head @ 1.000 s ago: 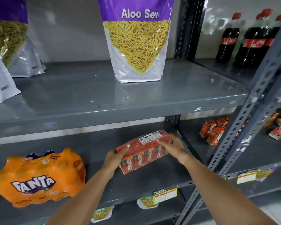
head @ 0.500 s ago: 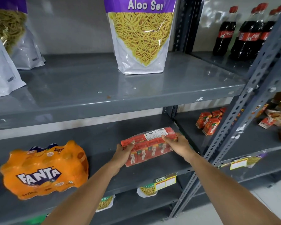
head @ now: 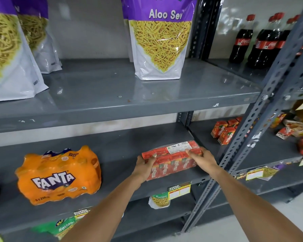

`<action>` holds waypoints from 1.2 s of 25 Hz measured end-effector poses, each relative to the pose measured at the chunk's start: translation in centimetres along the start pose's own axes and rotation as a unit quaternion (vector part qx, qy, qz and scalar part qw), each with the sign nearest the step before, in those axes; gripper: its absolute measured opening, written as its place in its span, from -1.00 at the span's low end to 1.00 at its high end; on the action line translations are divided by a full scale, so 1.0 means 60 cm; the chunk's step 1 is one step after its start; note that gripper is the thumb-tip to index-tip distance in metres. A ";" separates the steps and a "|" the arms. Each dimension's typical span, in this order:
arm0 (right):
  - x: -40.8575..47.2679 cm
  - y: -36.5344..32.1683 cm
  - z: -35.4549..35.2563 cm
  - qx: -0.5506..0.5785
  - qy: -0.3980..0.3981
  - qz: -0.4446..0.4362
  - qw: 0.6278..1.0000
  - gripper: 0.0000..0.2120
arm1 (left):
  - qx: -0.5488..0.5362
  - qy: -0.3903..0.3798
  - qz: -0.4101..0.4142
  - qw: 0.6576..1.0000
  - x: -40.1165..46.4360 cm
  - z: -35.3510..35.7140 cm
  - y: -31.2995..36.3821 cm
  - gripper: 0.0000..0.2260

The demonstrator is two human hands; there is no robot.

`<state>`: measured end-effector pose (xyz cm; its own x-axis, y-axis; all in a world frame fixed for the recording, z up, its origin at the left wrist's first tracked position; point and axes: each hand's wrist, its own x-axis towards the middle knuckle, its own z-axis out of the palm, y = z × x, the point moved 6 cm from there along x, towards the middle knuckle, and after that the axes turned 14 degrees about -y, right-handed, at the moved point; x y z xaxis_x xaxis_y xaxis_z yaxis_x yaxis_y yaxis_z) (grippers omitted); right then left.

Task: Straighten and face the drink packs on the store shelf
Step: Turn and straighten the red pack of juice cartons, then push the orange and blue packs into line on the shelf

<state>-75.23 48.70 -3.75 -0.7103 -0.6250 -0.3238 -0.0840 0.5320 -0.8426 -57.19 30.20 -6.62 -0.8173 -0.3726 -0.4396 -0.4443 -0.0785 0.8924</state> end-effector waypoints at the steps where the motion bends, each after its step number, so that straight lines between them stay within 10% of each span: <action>1: -0.003 -0.001 0.000 0.001 0.001 0.002 1.000 -0.73 | 0.002 0.003 0.002 1.000 0.003 0.000 -0.001 -0.48; 11: 0.005 -0.013 0.012 -0.184 0.041 0.011 0.982 -0.41 | 0.149 -0.025 -0.030 0.988 -0.020 -0.017 0.024 -0.38; 19: 0.009 -0.114 0.175 -0.428 0.048 0.012 0.903 -0.50 | 0.585 0.191 0.083 0.784 -0.155 -0.280 0.105 -0.62; 24: -0.027 -0.206 0.369 -0.448 -0.077 -0.075 0.887 -0.43 | 0.402 0.258 -0.041 0.878 -0.284 -0.519 -0.012 -0.58; 27: -0.057 -0.283 0.475 -0.221 -0.217 -0.155 0.938 -0.32 | 0.128 0.138 -0.076 0.979 -0.325 -0.510 -0.082 -0.40; 30: -0.065 -0.309 0.504 -0.088 -0.234 -0.147 0.957 -0.42 | 0.036 0.084 -0.083 0.992 -0.326 -0.499 -0.094 -0.41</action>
<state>-49.74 24.02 0.13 -0.2506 -0.9282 -0.2750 -0.3778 0.3553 -0.8550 -27.73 10.21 -0.01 -0.6603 -0.5092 -0.5521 -0.5986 -0.0871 0.7963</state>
